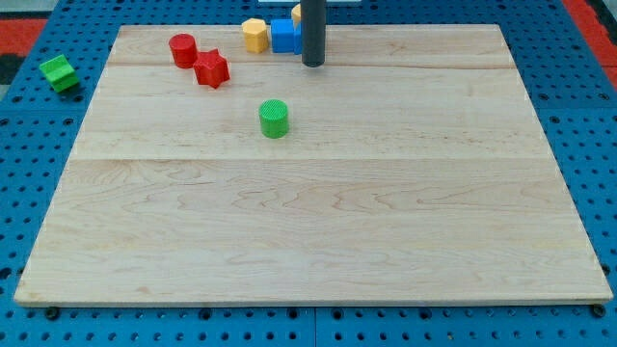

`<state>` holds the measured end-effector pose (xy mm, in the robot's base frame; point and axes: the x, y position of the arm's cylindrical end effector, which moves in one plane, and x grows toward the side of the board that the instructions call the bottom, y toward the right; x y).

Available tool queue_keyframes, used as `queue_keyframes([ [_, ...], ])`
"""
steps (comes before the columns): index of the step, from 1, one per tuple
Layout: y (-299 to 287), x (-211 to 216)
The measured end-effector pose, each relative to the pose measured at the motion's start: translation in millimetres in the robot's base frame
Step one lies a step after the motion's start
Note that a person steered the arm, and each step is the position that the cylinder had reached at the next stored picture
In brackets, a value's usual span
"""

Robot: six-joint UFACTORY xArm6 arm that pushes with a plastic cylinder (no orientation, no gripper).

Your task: Slightly push the red blocks downwards

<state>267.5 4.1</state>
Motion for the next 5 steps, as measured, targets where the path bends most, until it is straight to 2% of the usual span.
queue_keyframes([
  [2,-35.1,5.0],
  [5,-125.1,-0.5],
])
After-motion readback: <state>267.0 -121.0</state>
